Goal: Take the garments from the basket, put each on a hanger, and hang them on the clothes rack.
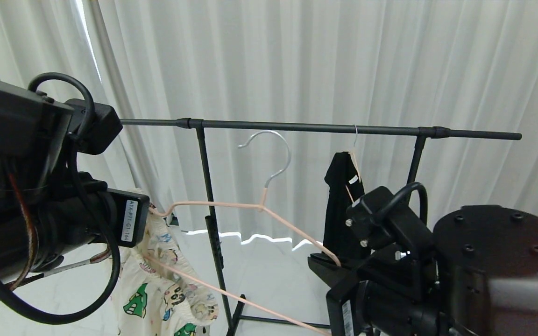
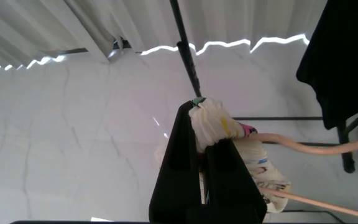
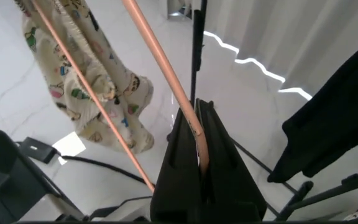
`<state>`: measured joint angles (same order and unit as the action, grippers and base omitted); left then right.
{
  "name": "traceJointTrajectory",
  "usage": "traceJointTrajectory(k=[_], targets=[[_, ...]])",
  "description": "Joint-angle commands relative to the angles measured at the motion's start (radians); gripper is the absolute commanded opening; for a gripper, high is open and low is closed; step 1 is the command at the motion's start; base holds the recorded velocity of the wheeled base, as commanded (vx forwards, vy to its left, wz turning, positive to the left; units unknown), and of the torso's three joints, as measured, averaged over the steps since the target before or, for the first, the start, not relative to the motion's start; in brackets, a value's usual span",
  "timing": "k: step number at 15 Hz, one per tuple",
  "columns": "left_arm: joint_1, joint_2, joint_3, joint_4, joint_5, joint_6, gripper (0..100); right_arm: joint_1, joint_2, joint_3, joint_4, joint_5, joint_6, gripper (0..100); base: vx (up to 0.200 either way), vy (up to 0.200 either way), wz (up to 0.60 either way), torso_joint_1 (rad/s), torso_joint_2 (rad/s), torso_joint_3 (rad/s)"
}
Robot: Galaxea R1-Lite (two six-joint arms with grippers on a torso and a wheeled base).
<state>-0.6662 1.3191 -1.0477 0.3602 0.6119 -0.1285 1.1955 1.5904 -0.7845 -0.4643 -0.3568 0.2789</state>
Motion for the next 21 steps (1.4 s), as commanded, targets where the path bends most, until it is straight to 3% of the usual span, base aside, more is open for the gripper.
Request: traceJointTrajectory(k=[1,5,9,13,14,21], targets=[[-0.036,0.0,-0.006,0.0,0.0,-0.014,0,0.035,0.075,-0.032,-0.031,-0.002,0.002,0,0.0,0.0,0.0,0.0,0.0,0.0],[-0.208,0.02,-0.078,0.0,-0.001,-0.111,0,0.072,0.138,-0.095,-0.045,-0.019,0.002,0,0.0,0.0,0.0,0.0,0.0,0.0],[-0.289,0.017,-0.091,-0.03,-0.006,-0.152,0,0.09,0.158,-0.133,-0.05,-0.036,0.013,0,0.0,0.0,0.0,0.0,0.0,0.0],[-0.3,0.012,-0.089,-0.038,-0.006,-0.152,0,0.09,0.155,-0.136,-0.05,-0.062,0.017,0,0.0,0.0,0.0,0.0,0.0,0.0],[-0.3,0.012,-0.089,-0.038,-0.006,-0.152,100,0.091,0.154,-0.134,-0.056,-0.064,0.017,0,0.0,0.0,0.0,0.0,0.0,0.0],[-0.299,-0.049,-0.08,-0.04,-0.008,-0.151,100,0.09,0.12,-0.128,-0.108,-0.188,0.016,0,0.0,0.0,0.0,0.0,0.0,0.0]])
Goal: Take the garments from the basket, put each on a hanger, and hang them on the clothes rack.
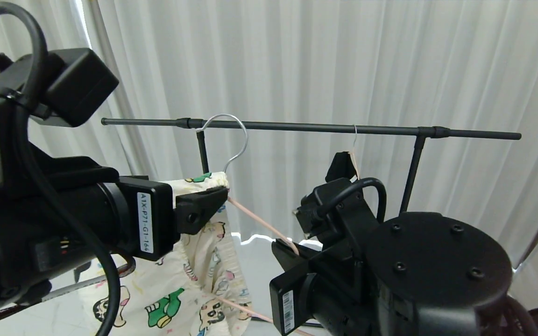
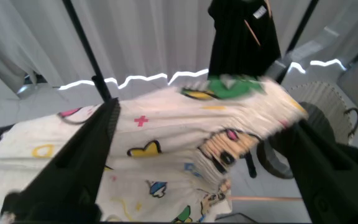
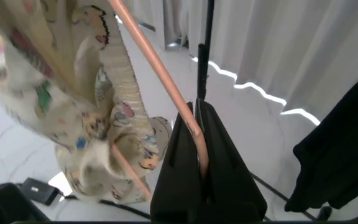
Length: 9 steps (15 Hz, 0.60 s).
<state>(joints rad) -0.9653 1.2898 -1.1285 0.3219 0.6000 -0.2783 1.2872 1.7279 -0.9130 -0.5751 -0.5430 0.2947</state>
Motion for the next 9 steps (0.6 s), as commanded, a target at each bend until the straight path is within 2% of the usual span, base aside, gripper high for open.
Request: traceJointTrajectory(k=[1,6,8,9], targets=[[0.0,-0.027,-0.004,-0.001,0.004,0.001,100,0.0,-0.025,0.002,0.003,-0.003,-0.003,0,0.0,0.0,0.0,0.0,0.0,0.0],[-0.003,-0.064,0.001,-0.001,0.001,0.001,100,-0.005,-0.053,0.023,0.001,-0.012,-0.017,0,0.0,0.0,0.0,0.0,0.0,0.0],[-0.012,-0.095,0.023,-0.001,-0.003,0.005,100,-0.006,-0.076,0.051,-0.014,-0.018,-0.051,0,0.0,0.0,0.0,0.0,0.0,0.0],[-0.013,-0.125,0.046,-0.001,-0.039,0.019,100,-0.008,-0.088,0.082,-0.031,-0.018,-0.072,0,0.0,0.0,0.0,0.0,0.0,0.0]])
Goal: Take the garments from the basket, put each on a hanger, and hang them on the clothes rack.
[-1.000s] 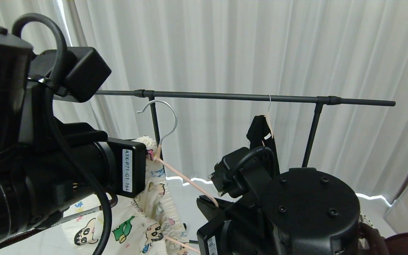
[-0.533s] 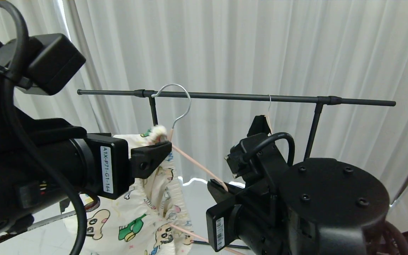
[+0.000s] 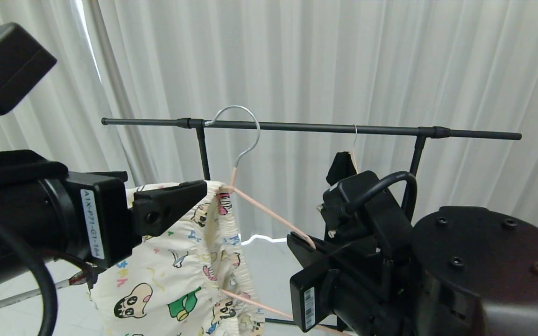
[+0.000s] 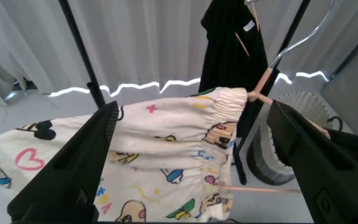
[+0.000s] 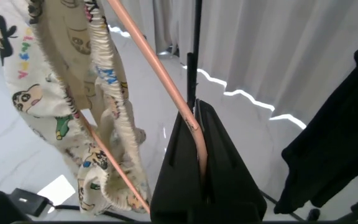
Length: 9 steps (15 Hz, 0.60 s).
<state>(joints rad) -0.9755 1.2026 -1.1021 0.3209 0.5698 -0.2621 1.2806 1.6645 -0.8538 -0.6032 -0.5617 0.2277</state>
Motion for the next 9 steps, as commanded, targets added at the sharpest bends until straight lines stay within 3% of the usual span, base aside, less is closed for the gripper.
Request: traceJointTrajectory(k=[1,2,4,5,6,9], targets=[[-0.003,-0.077,0.041,0.0,-0.054,0.034,100,-0.003,-0.038,0.048,-0.018,0.0,-0.021,0,0.0,0.0,0.0,0.0,0.0,0.0],[-0.003,-0.115,0.064,0.0,-0.105,0.075,100,-0.003,-0.049,0.071,-0.026,0.0,-0.028,0,0.0,0.0,0.0,0.0,0.0,0.0],[0.015,-0.262,0.174,0.0,-0.286,0.293,100,-0.003,-0.106,0.159,-0.046,0.0,-0.062,0,0.0,0.0,0.0,0.0,0.0,0.0],[0.043,-0.288,0.208,0.0,-0.324,0.339,100,-0.003,-0.129,0.19,-0.05,0.0,-0.08,0,0.0,0.0,0.0,0.0,0.0,0.0],[0.069,-0.302,0.232,0.0,-0.355,0.374,100,-0.001,-0.157,0.22,-0.052,0.0,-0.106,0,0.0,0.0,0.0,0.0,0.0,0.0],[0.077,-0.296,0.243,0.0,-0.439,0.383,100,0.008,-0.226,0.272,-0.055,0.0,-0.157,0,0.0,0.0,0.0,0.0,0.0,0.0]])
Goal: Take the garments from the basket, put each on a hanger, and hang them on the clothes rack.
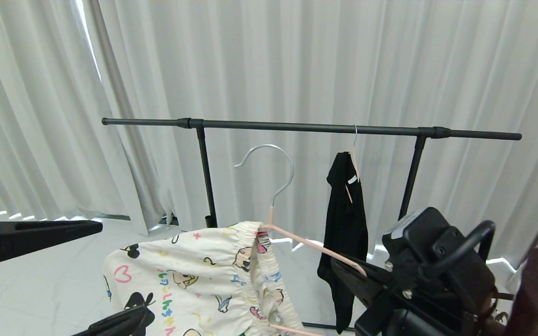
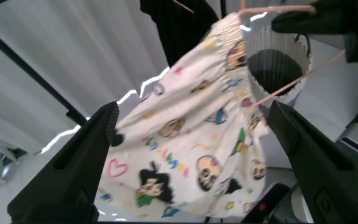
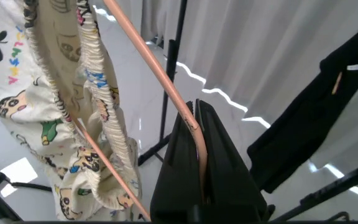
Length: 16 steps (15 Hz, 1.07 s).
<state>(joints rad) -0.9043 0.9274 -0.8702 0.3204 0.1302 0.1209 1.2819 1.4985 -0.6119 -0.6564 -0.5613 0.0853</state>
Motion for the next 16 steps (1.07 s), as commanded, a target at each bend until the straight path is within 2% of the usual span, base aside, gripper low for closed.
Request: traceJointTrajectory(k=[1,4,7,10,16], targets=[[0.007,-0.016,0.02,0.0,-0.038,0.0,100,0.019,-0.08,0.044,-0.002,0.001,-0.033,0,0.0,0.0,0.0,0.0,0.0,0.0],[0.024,0.027,0.025,0.0,-0.187,-0.001,100,0.096,-0.121,0.089,-0.002,0.001,-0.082,0,0.0,0.0,0.0,0.0,0.0,0.0],[0.034,0.048,0.039,0.0,-0.282,0.003,100,0.137,-0.127,0.095,-0.002,0.001,-0.118,0,0.0,0.0,0.0,0.0,0.0,0.0],[0.034,0.051,0.125,0.0,-0.304,0.082,100,0.166,-0.126,0.095,-0.002,0.001,-0.134,0,0.0,0.0,0.0,0.0,0.0,0.0],[0.033,0.082,0.165,0.0,-0.307,0.091,100,0.22,-0.115,0.086,-0.002,0.001,-0.151,0,0.0,0.0,0.0,0.0,0.0,0.0]])
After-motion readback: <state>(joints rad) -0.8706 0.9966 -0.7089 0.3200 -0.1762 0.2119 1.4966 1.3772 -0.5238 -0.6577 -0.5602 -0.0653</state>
